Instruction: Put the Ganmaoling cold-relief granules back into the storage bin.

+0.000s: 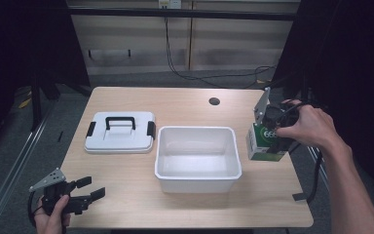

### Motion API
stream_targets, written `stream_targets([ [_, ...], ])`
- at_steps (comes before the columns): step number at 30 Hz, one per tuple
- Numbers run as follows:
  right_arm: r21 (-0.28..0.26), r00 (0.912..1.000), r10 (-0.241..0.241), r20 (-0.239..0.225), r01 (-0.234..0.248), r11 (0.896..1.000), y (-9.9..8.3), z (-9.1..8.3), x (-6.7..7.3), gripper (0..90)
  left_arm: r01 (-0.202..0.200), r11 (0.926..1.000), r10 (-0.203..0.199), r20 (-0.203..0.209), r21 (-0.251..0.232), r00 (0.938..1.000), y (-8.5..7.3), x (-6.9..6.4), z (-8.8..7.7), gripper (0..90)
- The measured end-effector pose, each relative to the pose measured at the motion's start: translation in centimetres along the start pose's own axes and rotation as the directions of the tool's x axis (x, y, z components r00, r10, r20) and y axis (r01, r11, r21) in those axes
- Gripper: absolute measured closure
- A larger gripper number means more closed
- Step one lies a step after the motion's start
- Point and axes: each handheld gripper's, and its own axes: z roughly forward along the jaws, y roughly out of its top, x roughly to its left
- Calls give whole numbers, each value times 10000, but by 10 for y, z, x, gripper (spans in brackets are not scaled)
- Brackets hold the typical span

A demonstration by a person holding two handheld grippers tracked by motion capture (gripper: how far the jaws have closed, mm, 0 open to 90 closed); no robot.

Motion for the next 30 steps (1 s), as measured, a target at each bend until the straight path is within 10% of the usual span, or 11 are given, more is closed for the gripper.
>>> stream_targets([
  [30, -414, 9983, -523, -268, 511, 9978, 47, -20, -2, 160, 29, 10000, -29, 51, -6, 10000, 0, 0, 0, 165],
])
